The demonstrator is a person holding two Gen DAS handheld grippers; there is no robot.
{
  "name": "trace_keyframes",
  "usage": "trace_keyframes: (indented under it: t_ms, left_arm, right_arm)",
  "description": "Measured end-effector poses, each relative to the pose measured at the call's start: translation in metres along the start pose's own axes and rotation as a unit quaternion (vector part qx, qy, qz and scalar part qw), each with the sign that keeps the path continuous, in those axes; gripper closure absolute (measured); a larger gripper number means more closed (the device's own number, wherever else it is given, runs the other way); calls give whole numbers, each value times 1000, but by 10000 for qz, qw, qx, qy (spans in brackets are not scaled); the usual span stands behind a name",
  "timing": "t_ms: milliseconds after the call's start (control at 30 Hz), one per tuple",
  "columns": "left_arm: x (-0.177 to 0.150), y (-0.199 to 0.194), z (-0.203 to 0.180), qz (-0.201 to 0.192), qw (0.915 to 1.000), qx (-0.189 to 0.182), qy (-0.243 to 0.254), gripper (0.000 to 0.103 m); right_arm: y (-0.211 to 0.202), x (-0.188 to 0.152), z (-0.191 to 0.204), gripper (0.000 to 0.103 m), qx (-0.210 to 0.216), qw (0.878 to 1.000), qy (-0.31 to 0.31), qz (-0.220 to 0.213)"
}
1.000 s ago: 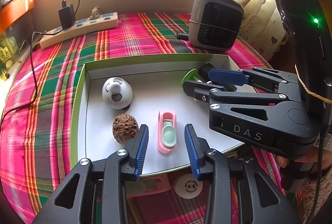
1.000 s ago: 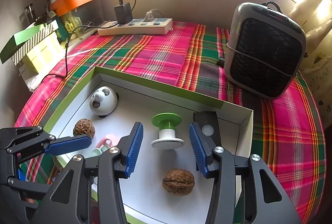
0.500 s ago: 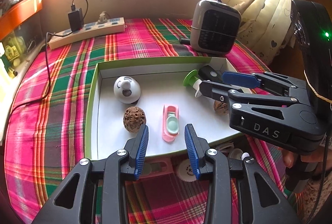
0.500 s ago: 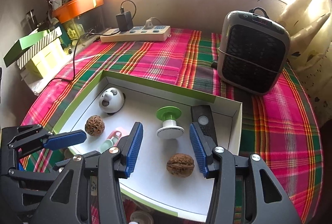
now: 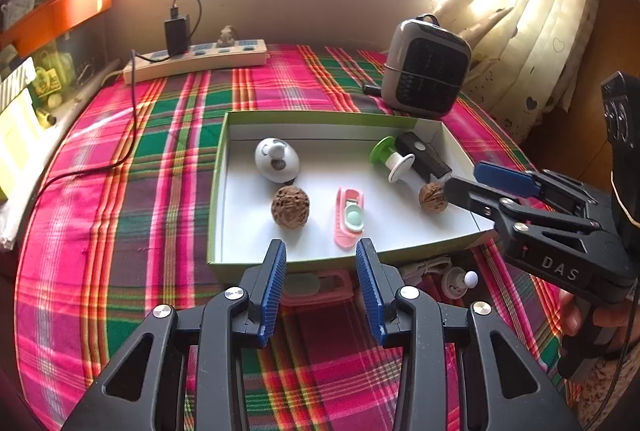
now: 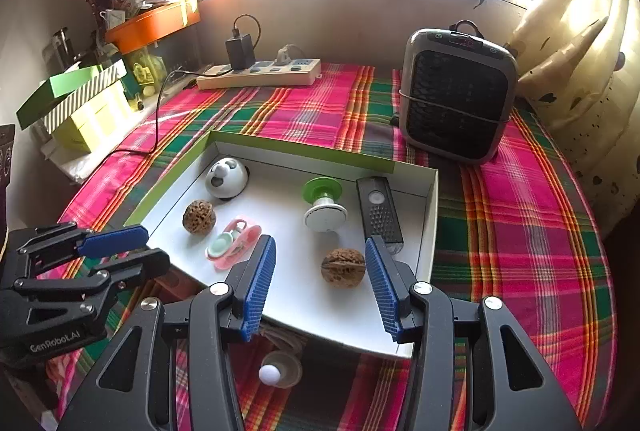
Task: Organize objects
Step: 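Withdraw both open tools from the box toward the remaining items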
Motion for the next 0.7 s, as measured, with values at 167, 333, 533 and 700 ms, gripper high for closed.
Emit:
trace_keyframes:
  t_ms: [167, 333, 533, 700]
  left_arm:
    - [-9, -7, 9, -40, 9999, 30, -93, 67]
    - [-20, -9, 18, -18, 9998, 6, -211, 65]
    - [-29, -5, 20, 71, 9996, -91, -250, 64]
    - [-32, 1, 22, 131, 9993, -156, -299, 62]
  right_arm:
    - [-14, -10, 2, 55, -14, 9999, -4, -122]
    - [-20, -24, 5, 55, -30, 9999, 17, -133]
    - [-24, -40, 5, 55, -32, 9999, 102, -103]
    - [-24, -53, 2, 55, -21, 9998, 206, -10]
Point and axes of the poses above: each gripper's, at about its wrist camera, not at the fingertips, and y roughly the way its jaws point, z to its left, x to its top, the point moved 1 cm from there along y, roughly the way its jaws point, and after that the axes turned 1 degree about y, right-handed, at the moved point
